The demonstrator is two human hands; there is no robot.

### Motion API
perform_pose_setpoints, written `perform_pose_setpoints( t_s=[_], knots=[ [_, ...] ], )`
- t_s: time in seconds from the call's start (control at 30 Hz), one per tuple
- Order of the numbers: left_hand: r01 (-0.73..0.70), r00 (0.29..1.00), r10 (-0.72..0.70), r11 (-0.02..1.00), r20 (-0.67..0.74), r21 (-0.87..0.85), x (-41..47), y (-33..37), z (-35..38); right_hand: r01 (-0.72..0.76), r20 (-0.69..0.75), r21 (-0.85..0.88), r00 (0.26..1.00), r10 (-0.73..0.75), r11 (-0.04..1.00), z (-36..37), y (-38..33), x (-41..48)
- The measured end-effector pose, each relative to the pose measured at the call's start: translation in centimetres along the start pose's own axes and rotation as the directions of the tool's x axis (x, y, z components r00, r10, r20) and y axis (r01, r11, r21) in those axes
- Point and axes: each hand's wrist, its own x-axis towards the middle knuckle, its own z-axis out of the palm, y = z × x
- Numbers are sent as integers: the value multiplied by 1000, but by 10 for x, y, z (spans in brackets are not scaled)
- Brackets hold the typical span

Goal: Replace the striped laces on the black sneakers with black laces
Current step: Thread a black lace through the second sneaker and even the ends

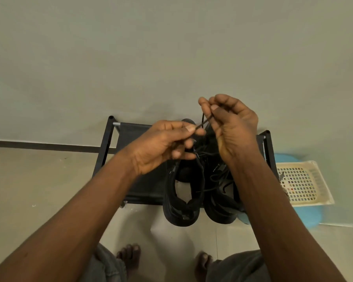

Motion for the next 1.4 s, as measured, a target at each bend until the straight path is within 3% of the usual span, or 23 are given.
perform_pose_setpoints(
  t_s=[0.1, 0.2, 0.4, 0.47, 0.5, 0.57, 0.6, 0.63, 0.67, 0.73, 0.8, 0.87, 1.0, 1.17, 1.3, 1.37, 1.4],
  knots=[
    [36, 995, -24, 991, -98, 131, -4, 7, -24, -24, -182, 40, 983, 31, 999, -22, 10, 14],
    [76, 979, -28, 969, -203, 236, -10, 10, -47, -42, -272, 42, 961, 51, 998, -41, 17, 22],
    [172, 936, -30, 907, -350, 384, -19, 8, -78, 22, -377, -85, 925, -52, 996, -62, 10, 34],
    [186, 917, -18, 903, -399, 388, -20, 7, -83, 1, -394, -261, 913, -108, 965, -69, 7, 36],
    [183, 914, -14, 905, -405, 383, -20, 6, -83, -49, -373, -483, 915, -155, 874, -72, 6, 34],
    [146, 918, 16, 915, -397, 375, -17, 4, -76, -149, -253, -899, 944, -211, 412, -71, 8, 24],
    [116, 919, 44, 920, -392, 374, -13, 3, -69, -104, -151, -973, 962, -229, 205, -67, 10, 19],
    [81, 920, 79, 921, -385, 382, -9, 2, -61, 0, -26, -994, 971, -239, 108, -62, 13, 15],
    [44, 921, 118, 916, -372, 400, -3, 1, -52, 137, 110, -984, 971, -214, 117, -56, 16, 12],
    [-25, 923, 187, 901, -336, 433, 7, -3, -37, 351, 358, -877, 933, -42, 327, -45, 22, 8],
    [-72, 929, 223, 893, -297, 444, 14, -7, -27, 297, 448, -774, 881, 152, 559, -36, 30, 2],
    [-86, 944, 217, 887, -247, 453, 17, -9, -23, 255, 442, -737, 883, 160, 626, -31, 36, -1],
    [-53, 958, 160, 916, -240, 398, 15, -7, -24, 240, 320, -789, 946, 45, 566, -43, 34, 8],
    [-13, 923, 189, 888, -337, 460, 16, -7, -33, 327, 330, -882, 943, -49, 339, -51, 28, 13],
    [37, 960, 74, 922, -269, 386, 15, -11, -38, 344, 334, -932, 938, -94, 114, -58, 25, 13],
    [38, 961, 71, 924, -268, 380, 16, -12, -33, 390, 384, -915, 920, -73, 104, -58, 26, 13],
    [33, 957, 79, 926, -280, 375, 17, -13, -30, 421, 421, -894, 906, -37, 152, -56, 27, 13]
  ],
)
